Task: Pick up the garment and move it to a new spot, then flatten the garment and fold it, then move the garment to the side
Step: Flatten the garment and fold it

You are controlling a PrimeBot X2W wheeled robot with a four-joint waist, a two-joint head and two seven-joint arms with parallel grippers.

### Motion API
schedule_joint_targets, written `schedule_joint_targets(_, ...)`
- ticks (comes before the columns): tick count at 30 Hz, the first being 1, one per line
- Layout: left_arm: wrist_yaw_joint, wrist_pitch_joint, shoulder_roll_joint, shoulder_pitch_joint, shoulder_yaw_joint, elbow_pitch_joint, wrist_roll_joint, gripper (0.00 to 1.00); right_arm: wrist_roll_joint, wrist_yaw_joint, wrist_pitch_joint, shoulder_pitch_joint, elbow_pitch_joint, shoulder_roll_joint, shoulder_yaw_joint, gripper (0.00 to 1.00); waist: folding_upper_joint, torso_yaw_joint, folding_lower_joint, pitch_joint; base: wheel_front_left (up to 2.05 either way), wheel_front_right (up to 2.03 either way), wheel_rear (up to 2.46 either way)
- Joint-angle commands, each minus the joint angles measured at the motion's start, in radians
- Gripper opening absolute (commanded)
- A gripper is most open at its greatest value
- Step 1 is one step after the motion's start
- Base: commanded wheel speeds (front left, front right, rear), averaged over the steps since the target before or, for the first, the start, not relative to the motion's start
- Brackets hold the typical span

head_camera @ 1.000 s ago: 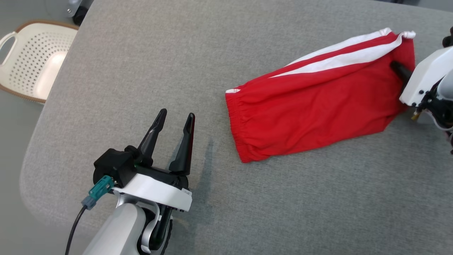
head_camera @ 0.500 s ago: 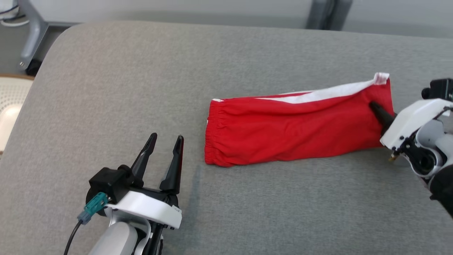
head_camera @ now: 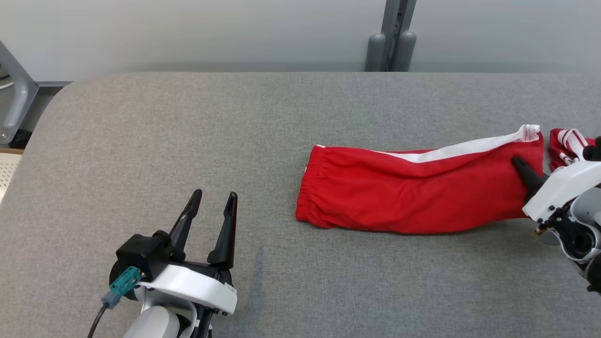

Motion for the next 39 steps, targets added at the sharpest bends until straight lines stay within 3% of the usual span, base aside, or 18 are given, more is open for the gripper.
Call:
schedule_joint_targets(1, 0.0, -0.004, 0.0, 0.014, -0.001, 0.003, 0.005, 1.0, -0.006, 0.002, -0.008, -0.003, -0.005, -0.001, 0.004, 0.0, -0.0001, 0.001, 0.0, -0.008, 0.0, 0.0, 0.0)
schedule_joint_targets(15, -0.017, -0.004, -0.019, 0.036, -0.006, 0.038, -0.014, 1.0, -0.045, 0.002, 0.011, -0.058, -0.055, 0.133, 0.067, 0.0, -0.0001, 0.065, 0.0, -0.05, 0.0, 0.0, 0.0)
schedule_joint_targets(24, -0.025, -0.003, -0.036, 0.014, -0.023, 0.054, -0.01, 1.0, -0.057, 0.002, 0.066, -0.107, 0.053, 0.235, 0.11, 0.0, -0.0001, 0.153, 0.0, -0.023, 0.0, 0.0, 0.0)
schedule_joint_targets(37, -0.039, -0.005, -0.062, -0.007, -0.022, 0.086, -0.003, 1.0, -0.07, 0.002, 0.101, -0.159, 0.138, 0.311, 0.147, 0.0, -0.0001, 0.229, 0.0, 0.007, 0.0, 0.0, 0.0)
schedule_joint_targets(39, -0.041, -0.005, -0.066, -0.008, -0.02, 0.092, -0.001, 1.0, -0.07, 0.002, 0.105, -0.162, 0.141, 0.321, 0.154, 0.14, -0.0001, 0.228, 0.0, 0.008, 0.0, 0.0, 0.0)
